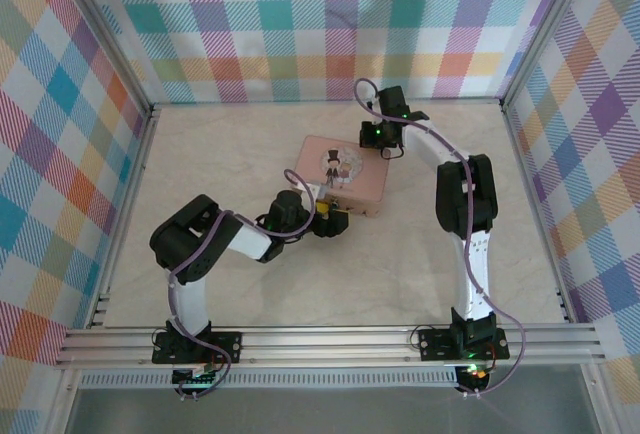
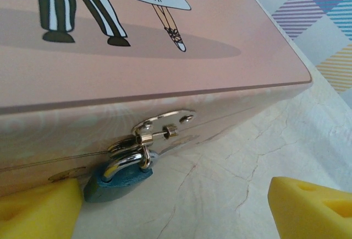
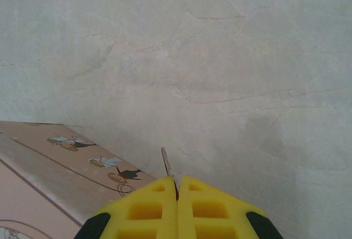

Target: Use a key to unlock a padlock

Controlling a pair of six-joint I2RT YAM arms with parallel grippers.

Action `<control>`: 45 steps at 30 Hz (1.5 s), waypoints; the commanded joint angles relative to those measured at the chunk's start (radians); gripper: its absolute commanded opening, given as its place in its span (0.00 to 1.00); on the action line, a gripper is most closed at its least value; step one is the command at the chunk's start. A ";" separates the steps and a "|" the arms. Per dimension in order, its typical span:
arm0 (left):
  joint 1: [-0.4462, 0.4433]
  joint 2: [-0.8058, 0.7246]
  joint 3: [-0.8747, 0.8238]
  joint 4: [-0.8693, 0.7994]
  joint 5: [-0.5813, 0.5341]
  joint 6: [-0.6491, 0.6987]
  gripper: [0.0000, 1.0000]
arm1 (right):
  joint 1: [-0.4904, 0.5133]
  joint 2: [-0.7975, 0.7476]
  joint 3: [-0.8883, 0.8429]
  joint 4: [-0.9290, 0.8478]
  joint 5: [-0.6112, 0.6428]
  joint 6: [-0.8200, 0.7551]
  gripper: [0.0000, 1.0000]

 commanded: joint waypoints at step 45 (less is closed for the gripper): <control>-0.009 0.038 -0.006 0.110 0.075 -0.012 0.62 | 0.032 -0.025 -0.098 -0.025 -0.029 -0.015 0.00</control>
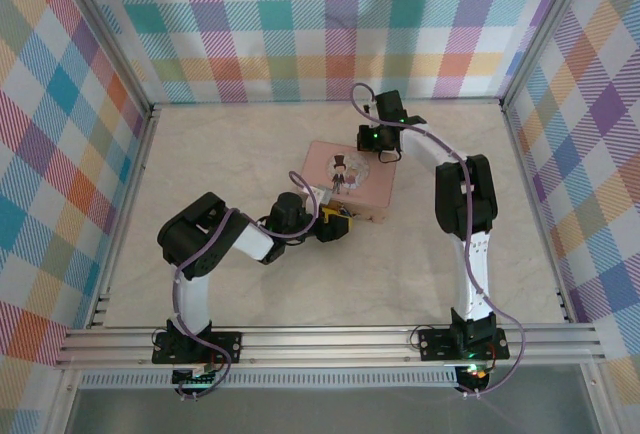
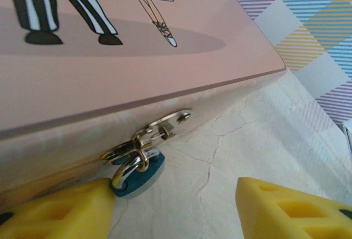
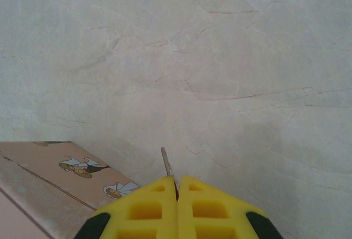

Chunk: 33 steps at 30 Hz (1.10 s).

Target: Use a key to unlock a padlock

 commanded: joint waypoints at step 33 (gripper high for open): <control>-0.008 -0.008 0.058 0.036 0.058 -0.005 0.46 | 0.026 -0.029 -0.059 -0.071 -0.034 0.000 0.00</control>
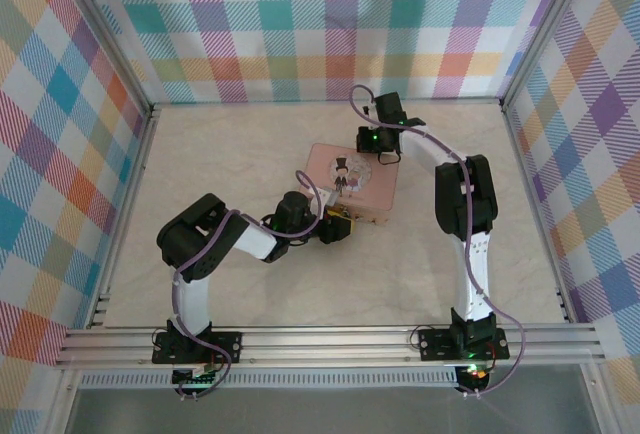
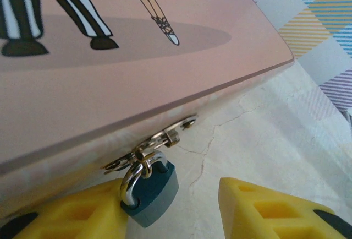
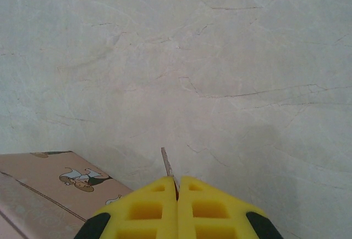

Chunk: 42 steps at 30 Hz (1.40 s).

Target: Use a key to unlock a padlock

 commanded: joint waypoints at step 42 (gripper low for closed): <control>0.008 0.053 0.053 0.069 0.047 -0.048 0.53 | -0.155 -0.442 -0.472 -0.100 0.239 0.123 0.00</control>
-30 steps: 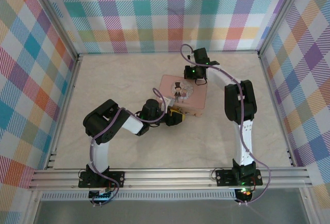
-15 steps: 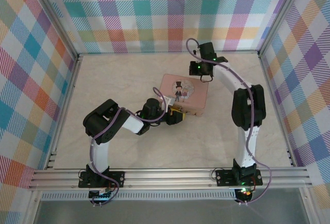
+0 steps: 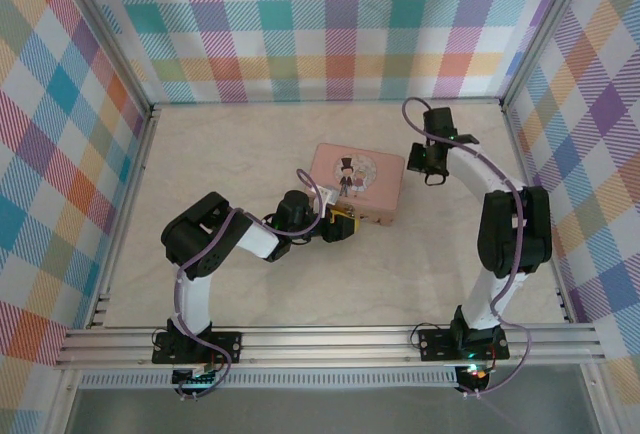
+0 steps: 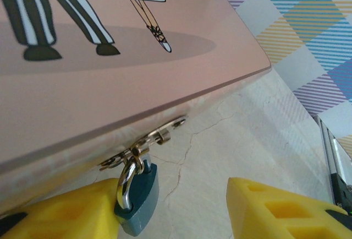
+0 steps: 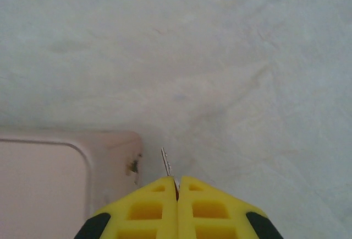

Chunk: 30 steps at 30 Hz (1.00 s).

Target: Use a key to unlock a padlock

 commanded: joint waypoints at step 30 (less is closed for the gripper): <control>0.046 -0.015 -0.012 0.112 -0.044 -0.053 0.46 | 0.096 0.085 -0.026 0.085 -0.137 0.038 0.00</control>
